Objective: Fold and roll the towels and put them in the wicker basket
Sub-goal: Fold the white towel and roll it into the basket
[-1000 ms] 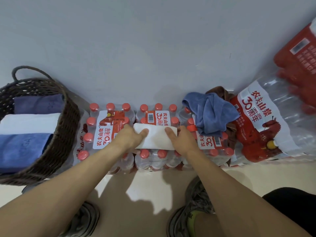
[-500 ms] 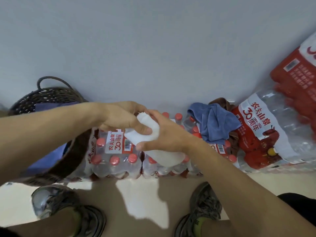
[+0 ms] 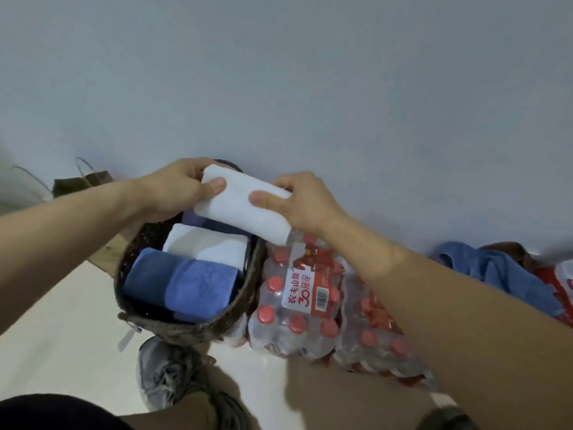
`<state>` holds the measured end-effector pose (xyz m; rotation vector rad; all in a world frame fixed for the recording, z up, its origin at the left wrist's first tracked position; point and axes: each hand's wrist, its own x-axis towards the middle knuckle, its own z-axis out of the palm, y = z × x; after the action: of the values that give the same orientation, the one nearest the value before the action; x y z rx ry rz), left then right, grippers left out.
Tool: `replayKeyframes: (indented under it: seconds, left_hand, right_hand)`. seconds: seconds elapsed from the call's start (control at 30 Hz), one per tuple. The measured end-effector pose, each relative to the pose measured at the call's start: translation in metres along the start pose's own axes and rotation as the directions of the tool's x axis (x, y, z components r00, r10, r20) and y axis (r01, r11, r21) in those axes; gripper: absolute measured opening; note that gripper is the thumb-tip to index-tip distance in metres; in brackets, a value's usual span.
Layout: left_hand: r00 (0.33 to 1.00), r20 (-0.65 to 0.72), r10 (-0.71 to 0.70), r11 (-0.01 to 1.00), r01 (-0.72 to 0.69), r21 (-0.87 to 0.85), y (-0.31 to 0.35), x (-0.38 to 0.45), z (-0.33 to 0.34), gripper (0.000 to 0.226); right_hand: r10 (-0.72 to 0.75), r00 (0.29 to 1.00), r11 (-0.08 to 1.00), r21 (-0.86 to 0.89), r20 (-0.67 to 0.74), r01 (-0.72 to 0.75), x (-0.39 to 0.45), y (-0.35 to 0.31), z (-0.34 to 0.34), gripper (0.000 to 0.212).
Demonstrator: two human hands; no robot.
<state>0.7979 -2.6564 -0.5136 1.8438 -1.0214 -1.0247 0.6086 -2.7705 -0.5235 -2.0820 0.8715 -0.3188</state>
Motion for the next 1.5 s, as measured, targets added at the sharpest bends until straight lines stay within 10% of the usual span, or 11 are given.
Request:
replayKeyframes:
  seconds: [0.2, 0.5, 0.97, 1.13, 1.5]
  left_hand:
    - [0.922, -0.387, -0.009, 0.973, 0.098, 0.21, -0.046, 0.026, -0.025, 0.029]
    - [0.942, -0.328, -0.073, 0.866, 0.223, 0.448, -0.075, 0.049, -0.019, 0.035]
    - [0.955, -0.247, -0.165, 0.777, 0.28, 0.564, -0.047, 0.039, -0.048, 0.035]
    - [0.933, 0.029, -0.36, 0.725, 0.26, 0.638, -0.062, 0.014, -0.048, 0.03]
    - [0.978, -0.121, 0.173, 0.636, -0.017, 0.771, -0.09, 0.013, -0.032, 0.028]
  right_hand:
    - [0.062, 0.997, 0.998, 0.012, 0.037, -0.062, 0.054, -0.002, 0.051, 0.039]
    - [0.103, 0.984, 0.827, -0.562, 0.149, -0.001, 0.081, -0.022, 0.073, 0.037]
    - [0.128, 0.983, 0.936, -0.345, 0.131, -0.076, 0.074, -0.025, 0.065, 0.032]
    - [0.152, 0.91, 0.876, -0.479, 0.387, 0.057, 0.055, -0.02, 0.081, 0.025]
    - [-0.139, 0.897, 0.857, -0.403, 0.419, 0.322, 0.041, -0.005, 0.08, 0.037]
